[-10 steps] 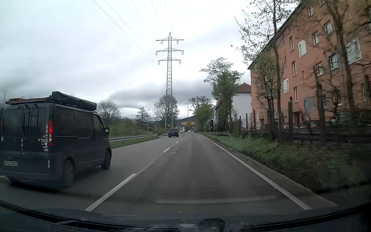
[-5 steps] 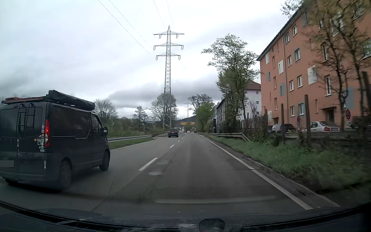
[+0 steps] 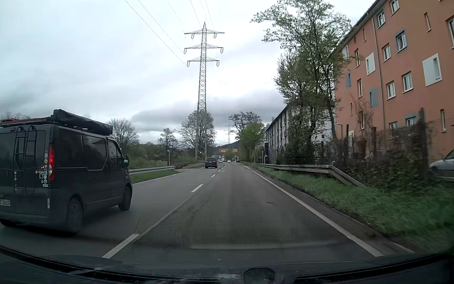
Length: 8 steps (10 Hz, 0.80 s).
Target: Follow the waypoints while adhering to traffic rules and regulations
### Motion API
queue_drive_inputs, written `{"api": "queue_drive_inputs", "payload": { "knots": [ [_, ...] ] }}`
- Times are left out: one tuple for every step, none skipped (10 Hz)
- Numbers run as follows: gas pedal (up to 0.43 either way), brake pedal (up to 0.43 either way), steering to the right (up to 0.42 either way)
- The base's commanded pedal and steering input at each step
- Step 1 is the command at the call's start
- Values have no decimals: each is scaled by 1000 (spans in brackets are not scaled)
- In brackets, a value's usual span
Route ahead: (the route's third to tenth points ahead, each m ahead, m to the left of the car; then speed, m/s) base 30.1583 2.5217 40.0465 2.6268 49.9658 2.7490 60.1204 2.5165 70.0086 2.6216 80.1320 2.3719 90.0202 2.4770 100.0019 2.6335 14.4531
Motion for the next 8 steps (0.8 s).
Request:
{"api": "queue_drive_inputs", "payload": {
  "knots": [
    [169, 0, 3],
    [177, 0, 3],
    [177, 0, 3],
    [177, 0, 3],
    [177, 0, 3],
    [177, 0, 2],
    [177, 0, 2],
    [177, 0, 1]
  ]
}}
